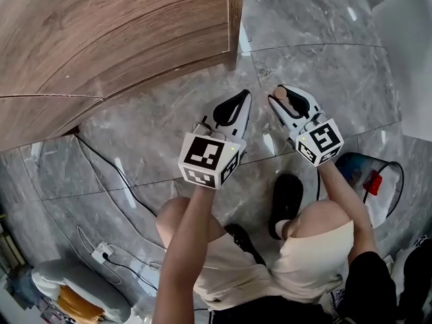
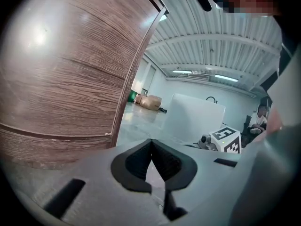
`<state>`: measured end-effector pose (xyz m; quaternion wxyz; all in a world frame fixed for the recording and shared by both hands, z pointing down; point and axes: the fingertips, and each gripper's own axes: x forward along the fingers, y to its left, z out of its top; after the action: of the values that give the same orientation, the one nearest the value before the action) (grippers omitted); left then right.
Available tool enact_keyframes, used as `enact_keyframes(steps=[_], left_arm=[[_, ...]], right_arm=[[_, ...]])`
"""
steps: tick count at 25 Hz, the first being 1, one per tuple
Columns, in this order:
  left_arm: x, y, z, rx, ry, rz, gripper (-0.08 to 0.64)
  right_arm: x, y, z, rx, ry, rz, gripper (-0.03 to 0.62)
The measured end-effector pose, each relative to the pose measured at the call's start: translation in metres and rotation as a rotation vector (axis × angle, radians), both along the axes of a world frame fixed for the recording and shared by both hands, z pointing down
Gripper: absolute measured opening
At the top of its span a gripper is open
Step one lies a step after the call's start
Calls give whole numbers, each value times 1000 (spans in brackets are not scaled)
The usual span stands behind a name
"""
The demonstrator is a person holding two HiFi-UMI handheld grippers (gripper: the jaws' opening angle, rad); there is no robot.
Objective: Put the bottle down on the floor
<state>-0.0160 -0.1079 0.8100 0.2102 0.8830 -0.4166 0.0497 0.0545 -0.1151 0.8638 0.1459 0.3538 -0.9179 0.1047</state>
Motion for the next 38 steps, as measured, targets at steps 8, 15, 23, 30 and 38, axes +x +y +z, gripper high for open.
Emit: enact_keyframes(steps=[8,15,23,30,38], left_arm=[[-5,7,13,-37,-24,-5,18],[-5,11,18,-56,-36,-3,18],[-11,15,25,-70,-62,-5,18],[-14,15,24,-83,-48,-11,18],[-16,16,26,-79,-57,-7,18]], right_arm=[[-6,-19,28,10,26,21,138],[-10,-35,57,-4,58,34,140],[-15,-51,93,-34,114,44,140],[-23,-60,115,-54,177,31,140],[-29,-66,134,-77,255,-3,140]])
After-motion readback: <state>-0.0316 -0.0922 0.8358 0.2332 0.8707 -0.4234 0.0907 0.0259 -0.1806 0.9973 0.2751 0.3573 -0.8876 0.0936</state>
